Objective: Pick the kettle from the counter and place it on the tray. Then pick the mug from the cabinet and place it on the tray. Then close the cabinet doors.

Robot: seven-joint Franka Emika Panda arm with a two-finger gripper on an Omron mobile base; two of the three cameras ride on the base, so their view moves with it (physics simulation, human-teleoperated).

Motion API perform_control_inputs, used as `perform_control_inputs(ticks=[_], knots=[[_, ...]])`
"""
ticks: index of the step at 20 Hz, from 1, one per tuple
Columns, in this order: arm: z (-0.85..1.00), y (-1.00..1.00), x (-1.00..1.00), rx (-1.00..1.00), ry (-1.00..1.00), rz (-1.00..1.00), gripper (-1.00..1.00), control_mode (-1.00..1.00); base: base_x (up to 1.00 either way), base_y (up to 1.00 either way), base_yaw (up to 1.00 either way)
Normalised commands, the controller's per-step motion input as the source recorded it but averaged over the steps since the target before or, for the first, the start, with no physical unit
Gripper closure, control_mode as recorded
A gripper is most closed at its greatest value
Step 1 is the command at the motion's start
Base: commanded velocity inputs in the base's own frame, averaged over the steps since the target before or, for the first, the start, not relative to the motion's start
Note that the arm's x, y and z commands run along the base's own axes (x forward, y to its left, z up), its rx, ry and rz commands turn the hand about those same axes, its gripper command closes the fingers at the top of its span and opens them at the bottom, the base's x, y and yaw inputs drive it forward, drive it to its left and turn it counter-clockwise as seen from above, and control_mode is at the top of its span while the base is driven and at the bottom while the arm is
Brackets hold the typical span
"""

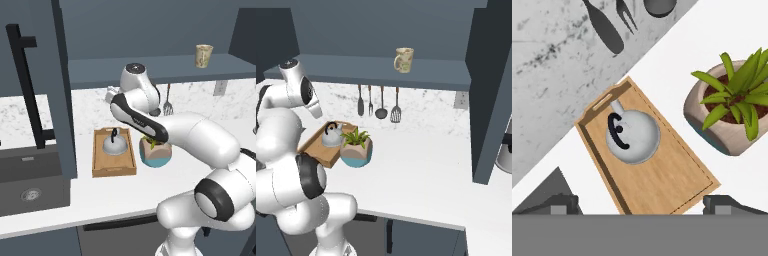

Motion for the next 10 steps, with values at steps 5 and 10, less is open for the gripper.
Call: perform_control_inputs(ticks=[5, 10], knots=[[-0.27, 0.00, -0.07, 0.00, 0.00, 0.00, -1.00, -1.00, 0.00, 0.00, 0.00], [0.00, -0.03, 0.00, 0.01, -0.01, 0.00, -1.00, -1.00, 0.00, 0.00, 0.00]])
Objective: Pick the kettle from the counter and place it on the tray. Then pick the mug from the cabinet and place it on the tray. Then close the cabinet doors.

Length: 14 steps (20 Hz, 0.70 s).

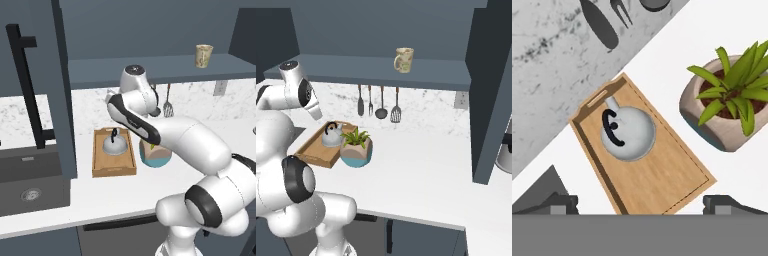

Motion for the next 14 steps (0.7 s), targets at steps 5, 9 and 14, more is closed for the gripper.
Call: perform_control_inputs(ticks=[5, 9, 14], knots=[[0.19, -0.22, -0.22, 0.00, -0.02, 0.10, -1.00, -1.00, 0.00, 0.00, 0.00], [0.56, -0.33, -0.44, -0.09, 0.00, 0.21, -1.00, -1.00, 0.00, 0.00, 0.00], [0.72, -0.54, -0.60, -0.18, -0.04, 0.22, -1.00, -1.00, 0.00, 0.00, 0.00]])
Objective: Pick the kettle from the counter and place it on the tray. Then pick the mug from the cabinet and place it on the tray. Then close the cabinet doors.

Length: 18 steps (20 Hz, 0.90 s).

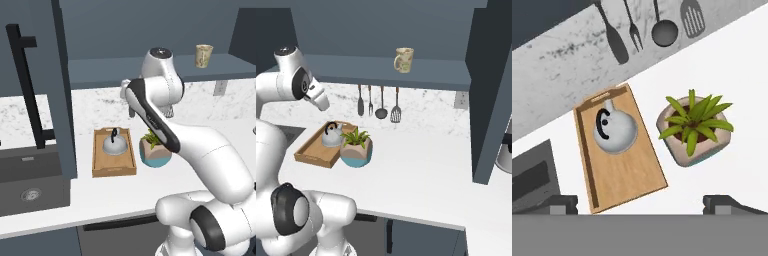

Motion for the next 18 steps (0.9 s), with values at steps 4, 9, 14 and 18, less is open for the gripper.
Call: perform_control_inputs(ticks=[4, 9, 14, 18], knots=[[0.67, -0.76, -0.34, -0.24, -0.11, 0.10, -1.00, -1.00, 0.00, 0.00, 0.00], [0.58, -0.79, -0.24, -0.21, -0.18, 0.09, -1.00, -1.00, 0.00, 0.00, 0.00], [0.39, -0.82, -0.03, -0.15, -0.19, 0.11, -1.00, -1.00, 0.00, 0.00, 0.00], [0.19, -0.84, 0.00, -0.08, -0.12, 0.12, -1.00, -1.00, 0.00, 0.00, 0.00]])
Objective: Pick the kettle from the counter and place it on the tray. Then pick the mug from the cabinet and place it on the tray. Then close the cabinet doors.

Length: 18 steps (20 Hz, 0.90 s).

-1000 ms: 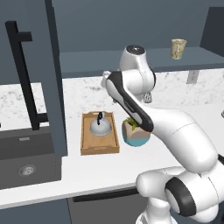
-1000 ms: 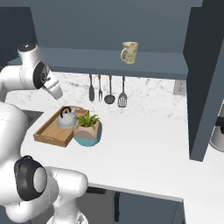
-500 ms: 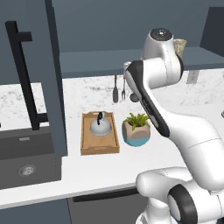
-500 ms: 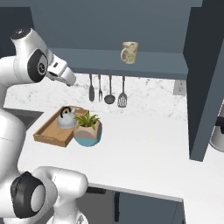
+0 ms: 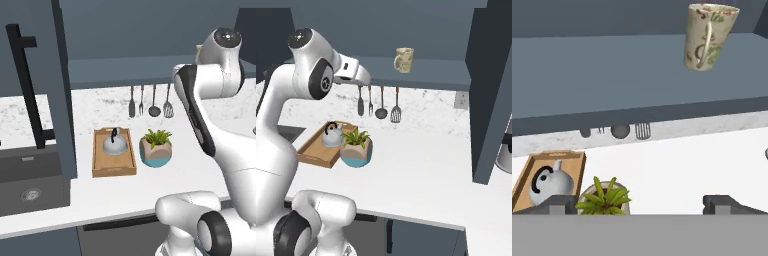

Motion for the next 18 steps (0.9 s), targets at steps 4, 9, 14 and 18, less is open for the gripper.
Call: perform_control_inputs(ticks=[4, 9, 14, 18], knots=[[0.01, -0.78, 0.02, -0.02, -0.01, 0.10, -1.00, -1.00, 0.00, 0.00, 0.00], [0.06, -0.36, 0.26, 0.02, 0.00, 0.01, -1.00, -1.00, 0.00, 0.00, 0.00], [0.03, -0.06, 0.26, 0.00, 0.00, 0.00, -1.00, -1.00, 0.00, 0.00, 0.00], [0.00, -0.07, 0.33, 0.00, 0.00, -0.02, -1.00, -1.00, 0.00, 0.00, 0.00]])
